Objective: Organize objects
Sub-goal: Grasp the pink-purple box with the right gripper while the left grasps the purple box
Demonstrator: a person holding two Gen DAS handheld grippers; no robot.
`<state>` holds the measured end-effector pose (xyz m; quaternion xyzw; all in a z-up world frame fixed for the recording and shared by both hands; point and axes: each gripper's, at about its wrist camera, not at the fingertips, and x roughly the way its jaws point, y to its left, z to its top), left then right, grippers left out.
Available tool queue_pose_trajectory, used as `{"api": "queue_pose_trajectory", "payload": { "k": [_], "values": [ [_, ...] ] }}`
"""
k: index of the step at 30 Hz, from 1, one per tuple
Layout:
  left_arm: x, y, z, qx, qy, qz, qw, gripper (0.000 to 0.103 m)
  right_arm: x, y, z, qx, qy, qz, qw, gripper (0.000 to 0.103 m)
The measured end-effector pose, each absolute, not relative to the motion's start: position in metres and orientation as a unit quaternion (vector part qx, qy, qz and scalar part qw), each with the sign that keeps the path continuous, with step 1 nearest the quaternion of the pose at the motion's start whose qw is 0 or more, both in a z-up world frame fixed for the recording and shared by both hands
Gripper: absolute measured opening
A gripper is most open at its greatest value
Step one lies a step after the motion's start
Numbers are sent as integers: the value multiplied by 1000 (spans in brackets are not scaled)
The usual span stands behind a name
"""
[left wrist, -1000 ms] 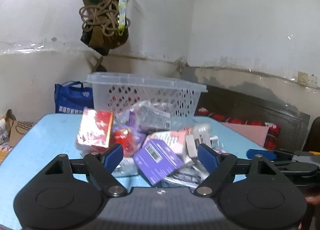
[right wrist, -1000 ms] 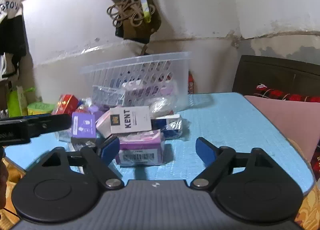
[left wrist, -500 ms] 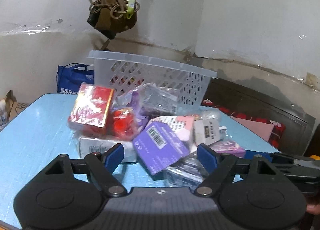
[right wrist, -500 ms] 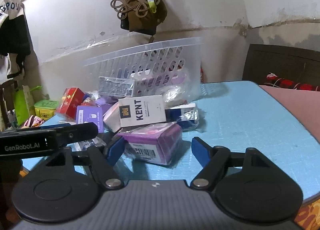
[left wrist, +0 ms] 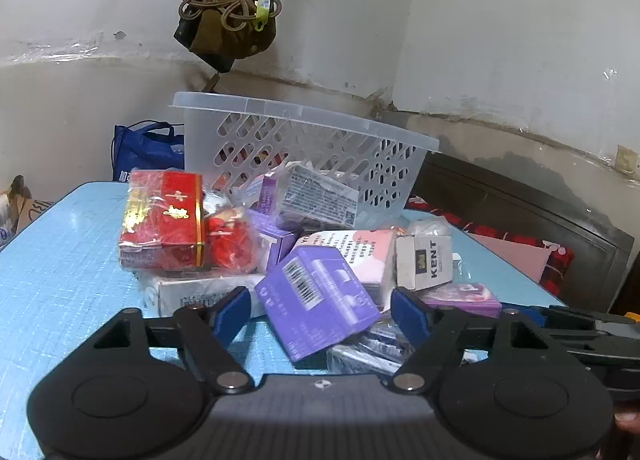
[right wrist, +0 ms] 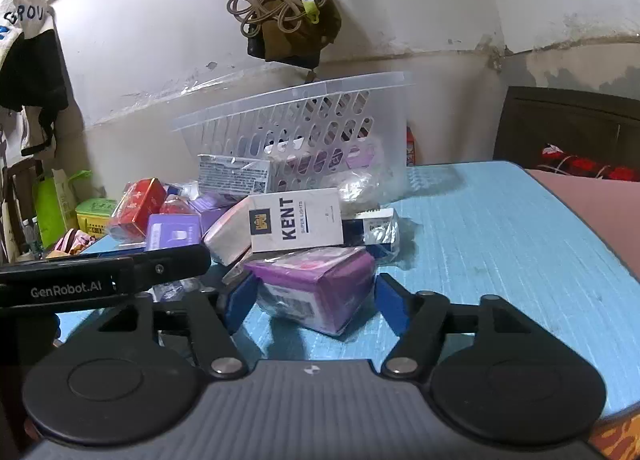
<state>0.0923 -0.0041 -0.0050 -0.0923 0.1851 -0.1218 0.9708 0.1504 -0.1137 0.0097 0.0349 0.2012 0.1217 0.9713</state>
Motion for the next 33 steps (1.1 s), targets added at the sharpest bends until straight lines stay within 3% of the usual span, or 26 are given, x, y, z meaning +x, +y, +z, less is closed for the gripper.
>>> {"api": "queue_pose_trajectory", "payload": {
  "k": [4, 9, 15, 33],
  "values": [
    [94, -6, -6, -83, 186, -128, 971, 70, 150, -117, 8, 46, 202, 139, 968, 67],
    [89, -3, -2, -86, 169, -135, 973, 68, 141, -121, 12, 52, 188, 130, 972, 64],
    [84, 2, 1, -84, 153, -135, 975, 67, 134, -123, 20, 46, 176, 114, 977, 63],
    [78, 20, 5, -95, 125, -132, 979, 53, 124, -127, 45, 35, 137, 86, 986, 63]
  ]
}}
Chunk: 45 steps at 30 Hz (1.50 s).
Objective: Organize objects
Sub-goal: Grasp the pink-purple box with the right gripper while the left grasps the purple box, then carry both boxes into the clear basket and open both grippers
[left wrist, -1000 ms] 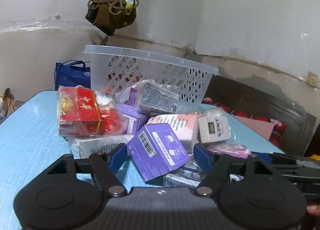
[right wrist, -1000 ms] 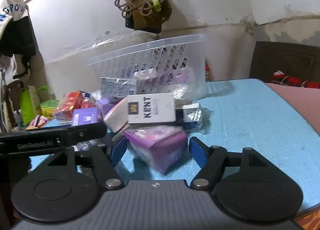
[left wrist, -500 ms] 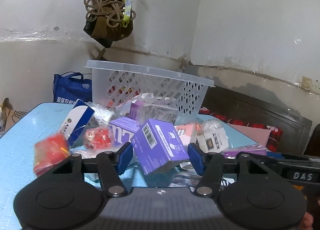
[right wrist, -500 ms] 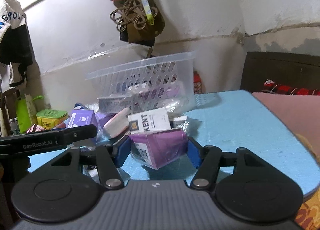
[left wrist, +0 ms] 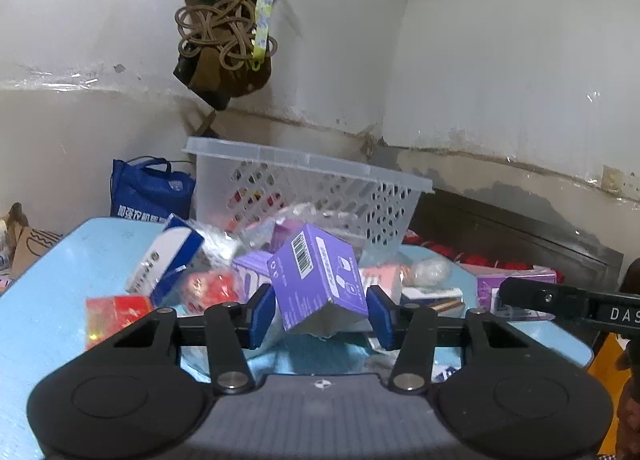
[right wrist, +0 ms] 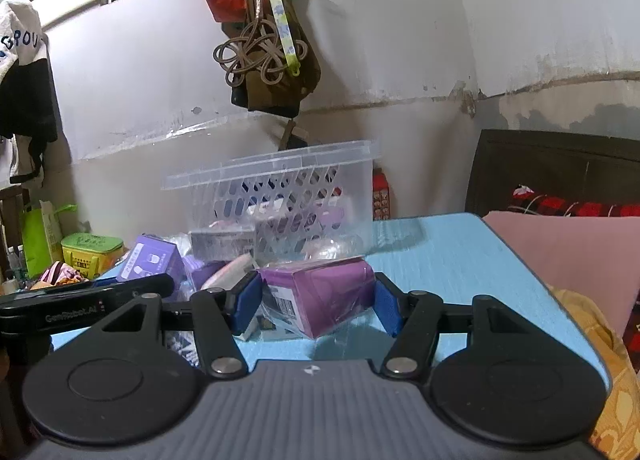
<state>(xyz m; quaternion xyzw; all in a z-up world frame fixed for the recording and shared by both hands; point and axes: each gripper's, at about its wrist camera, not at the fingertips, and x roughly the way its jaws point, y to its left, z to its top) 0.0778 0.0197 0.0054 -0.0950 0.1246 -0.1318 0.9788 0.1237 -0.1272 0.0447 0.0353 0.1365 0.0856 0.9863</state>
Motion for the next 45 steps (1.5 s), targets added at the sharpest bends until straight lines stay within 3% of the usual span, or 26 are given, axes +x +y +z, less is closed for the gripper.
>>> {"api": "queue_pose_trajectory", "payload": {
  "k": [17, 24, 29, 30, 32, 34, 36, 39, 41, 45],
  "values": [
    [92, 42, 55, -100, 79, -127, 984, 53, 150, -137, 101, 25, 73, 91, 993, 63],
    [168, 46, 117, -127, 70, -136, 980, 53, 234, -127, 141, 44, 84, 136, 986, 63],
    [250, 35, 133, -133, 151, -119, 972, 57, 299, -111, 143, 21, 125, 124, 984, 63],
    [260, 35, 129, -137, 164, -127, 969, 59, 307, -109, 140, 15, 127, 123, 984, 64],
    [275, 31, 121, -127, 189, -116, 967, 75, 319, -107, 133, 12, 148, 120, 982, 79],
    [276, 29, 115, -105, 200, -95, 970, 75, 319, -105, 129, 8, 148, 112, 983, 96],
    [264, 32, 114, -102, 190, -108, 971, 75, 306, -105, 126, -5, 134, 114, 984, 102],
    [228, 41, 115, -94, 169, -124, 973, 76, 277, -111, 120, -1, 122, 108, 987, 103],
    [193, 49, 109, -75, 151, -110, 979, 85, 252, -121, 110, 19, 119, 104, 987, 103],
    [136, 71, 75, -75, 143, -93, 982, 86, 202, -131, 71, 29, 130, 87, 987, 103]
  ]
}}
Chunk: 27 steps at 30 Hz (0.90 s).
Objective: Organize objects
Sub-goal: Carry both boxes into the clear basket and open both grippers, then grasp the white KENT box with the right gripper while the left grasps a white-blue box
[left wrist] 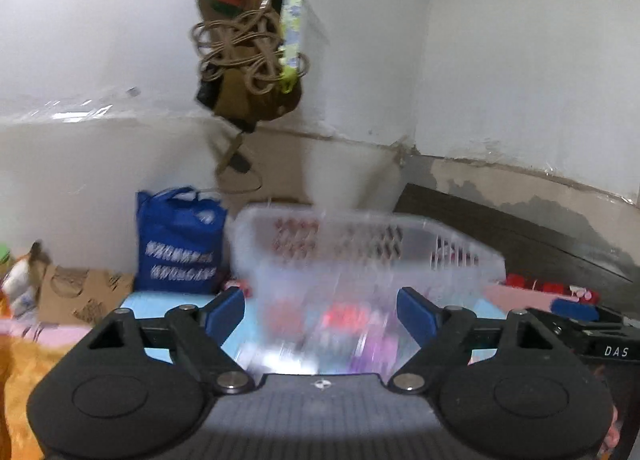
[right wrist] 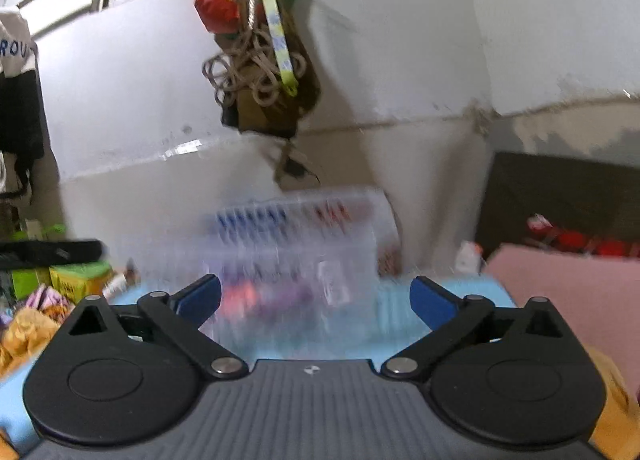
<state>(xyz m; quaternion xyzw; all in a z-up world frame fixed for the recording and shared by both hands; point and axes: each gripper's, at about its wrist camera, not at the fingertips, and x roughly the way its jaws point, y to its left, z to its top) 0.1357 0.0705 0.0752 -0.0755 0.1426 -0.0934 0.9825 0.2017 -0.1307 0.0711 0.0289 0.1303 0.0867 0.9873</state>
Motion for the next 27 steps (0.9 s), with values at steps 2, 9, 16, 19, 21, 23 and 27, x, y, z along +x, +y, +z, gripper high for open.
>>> {"api": "queue_pose_trajectory", "payload": {
  "k": [2, 9, 16, 19, 21, 23, 27],
  "values": [
    [115, 77, 58, -81, 149, -75, 983, 86, 183, -131, 51, 31, 153, 84, 984, 103],
    [52, 59, 33, -102, 125, -97, 982, 85, 139, -131, 23, 50, 149, 72, 985, 103],
    [30, 1, 12, -62, 142, -180, 971, 85, 136, -140, 21, 56, 144, 54, 986, 103],
    [28, -15, 6, -36, 142, -192, 970, 86, 133, -149, 21, 64, 142, 41, 987, 103],
    [32, -23, 0, -26, 151, -188, 970, 86, 130, -153, 19, 71, 140, 36, 987, 103],
    [38, -26, -6, -24, 161, -182, 970, 85, 130, -153, 19, 76, 140, 40, 986, 103],
    [50, -19, -15, -46, 179, -179, 966, 72, 138, -139, 15, 57, 152, 65, 985, 101]
  ]
}}
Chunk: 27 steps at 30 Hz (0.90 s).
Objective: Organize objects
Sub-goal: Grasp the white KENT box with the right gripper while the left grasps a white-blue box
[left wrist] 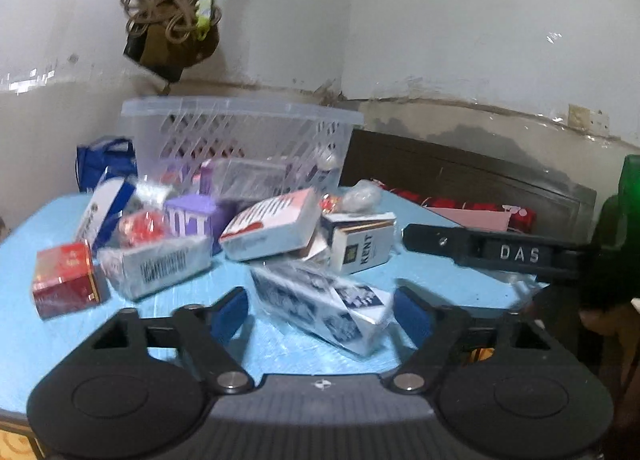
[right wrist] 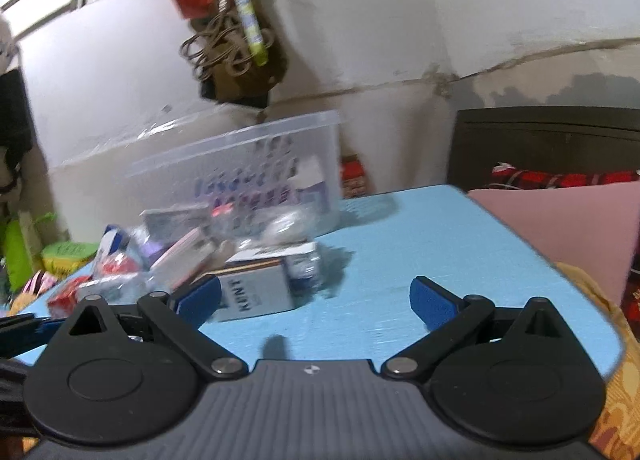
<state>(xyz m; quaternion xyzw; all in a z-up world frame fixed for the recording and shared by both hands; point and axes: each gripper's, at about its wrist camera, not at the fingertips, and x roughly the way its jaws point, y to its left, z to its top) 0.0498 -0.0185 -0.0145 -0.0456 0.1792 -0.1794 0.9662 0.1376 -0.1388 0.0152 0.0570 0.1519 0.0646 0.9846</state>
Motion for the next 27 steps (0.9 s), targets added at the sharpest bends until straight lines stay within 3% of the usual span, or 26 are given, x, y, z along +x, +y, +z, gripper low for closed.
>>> {"api": "queue_pose_trajectory", "payload": {
  "k": [2, 6, 10, 12, 14, 16, 24, 25, 27],
  "values": [
    [54, -13, -18, -52, 187, -173, 966, 63, 143, -130, 13, 46, 160, 77, 983, 98],
    [52, -3, -21, -36, 174, -139, 974, 64, 156, -112, 9, 34, 177, 96, 979, 97],
    [52, 5, -20, -44, 164, -138, 976, 82, 165, -96, 12, 10, 185, 99, 978, 95],
    [52, 3, -20, -38, 160, -144, 976, 83, 171, -93, 14, 11, 196, 102, 975, 94],
    [55, 0, -20, -41, 165, -147, 974, 83, 173, -94, 15, 18, 203, 110, 973, 82],
    [57, -6, -20, -43, 168, -151, 973, 83, 170, -97, 16, 24, 198, 118, 973, 61],
    [66, -23, -20, -37, 169, -127, 977, 83, 147, -112, 15, 34, 175, 99, 979, 61],
    [67, -25, -19, -37, 169, -124, 977, 81, 144, -116, 15, 38, 172, 95, 980, 61],
    [69, -28, -19, -33, 174, -115, 977, 57, 142, -122, 17, 48, 170, 89, 980, 61]
  ]
}}
